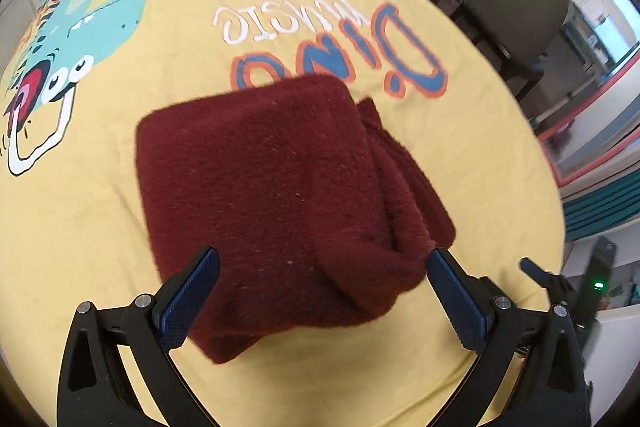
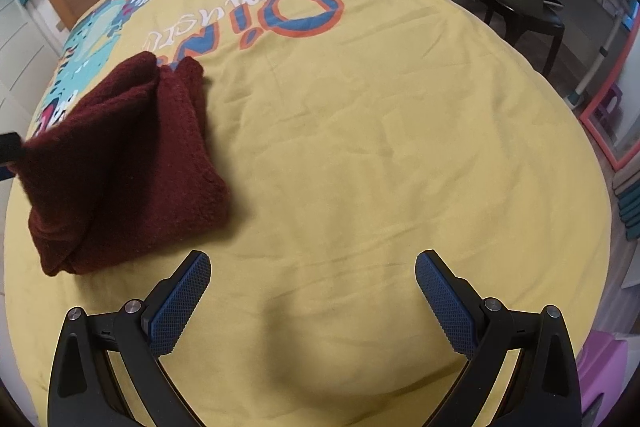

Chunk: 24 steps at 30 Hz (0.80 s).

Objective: Fold small clothes

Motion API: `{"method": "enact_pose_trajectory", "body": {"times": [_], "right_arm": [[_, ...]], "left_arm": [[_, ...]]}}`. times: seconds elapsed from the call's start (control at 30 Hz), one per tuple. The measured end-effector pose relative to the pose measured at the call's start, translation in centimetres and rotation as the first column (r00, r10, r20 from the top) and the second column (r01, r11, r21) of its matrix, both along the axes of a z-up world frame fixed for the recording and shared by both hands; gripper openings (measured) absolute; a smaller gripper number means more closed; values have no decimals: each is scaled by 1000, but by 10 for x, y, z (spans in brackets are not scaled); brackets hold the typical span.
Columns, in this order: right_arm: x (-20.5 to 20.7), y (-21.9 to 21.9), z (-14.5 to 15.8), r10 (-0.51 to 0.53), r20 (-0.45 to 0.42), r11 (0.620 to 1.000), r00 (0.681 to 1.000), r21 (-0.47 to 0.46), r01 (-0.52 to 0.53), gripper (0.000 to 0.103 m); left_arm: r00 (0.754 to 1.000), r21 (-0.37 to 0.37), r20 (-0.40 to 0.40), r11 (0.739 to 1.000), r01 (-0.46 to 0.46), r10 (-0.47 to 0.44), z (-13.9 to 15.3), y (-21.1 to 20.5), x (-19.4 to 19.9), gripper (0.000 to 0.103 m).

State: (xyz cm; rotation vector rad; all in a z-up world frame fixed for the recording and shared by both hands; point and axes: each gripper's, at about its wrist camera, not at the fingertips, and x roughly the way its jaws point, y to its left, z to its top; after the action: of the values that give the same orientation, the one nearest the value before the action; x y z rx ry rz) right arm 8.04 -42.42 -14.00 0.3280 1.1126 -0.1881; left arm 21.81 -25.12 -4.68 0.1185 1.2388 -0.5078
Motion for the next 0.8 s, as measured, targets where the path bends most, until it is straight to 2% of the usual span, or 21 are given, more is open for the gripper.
{"method": "enact_pose_trajectory", "body": {"times": [0.13,0.23,0.33,0.47,0.57,0.67,0.73,0.8], "right_arm": [[7,12,6,26,6,1000,1000,-4,-26,102],[18,24,20,61,24,998,998,-15,-60,102],[32,36,40,97,50,995,994,-9,-97,102],[69,60,72,169,41,985,985,-26,-168,102],[101,85,88,250,29,967,968,-62,-248,101],[136,110,88,321,-9,947,947,-17,-321,91],[157,125,78,357,-50,934,933,20,-356,80],[169,136,63,380,-101,925,920,54,-376,79]], "left_arm": [[999,-80,-3,996,-37,37,27,30,2,102],[997,-92,2,993,-74,74,33,54,6,102],[992,-76,-4,989,-124,125,30,86,7,102],[980,-30,12,980,-198,198,9,124,4,102],[976,-45,4,975,-219,220,-3,143,-7,102],[972,-51,-27,971,-233,232,-19,154,-15,102],[972,-52,-42,971,-234,232,-24,159,-21,102],[969,-58,-59,969,-242,238,-30,162,-24,102]]}}
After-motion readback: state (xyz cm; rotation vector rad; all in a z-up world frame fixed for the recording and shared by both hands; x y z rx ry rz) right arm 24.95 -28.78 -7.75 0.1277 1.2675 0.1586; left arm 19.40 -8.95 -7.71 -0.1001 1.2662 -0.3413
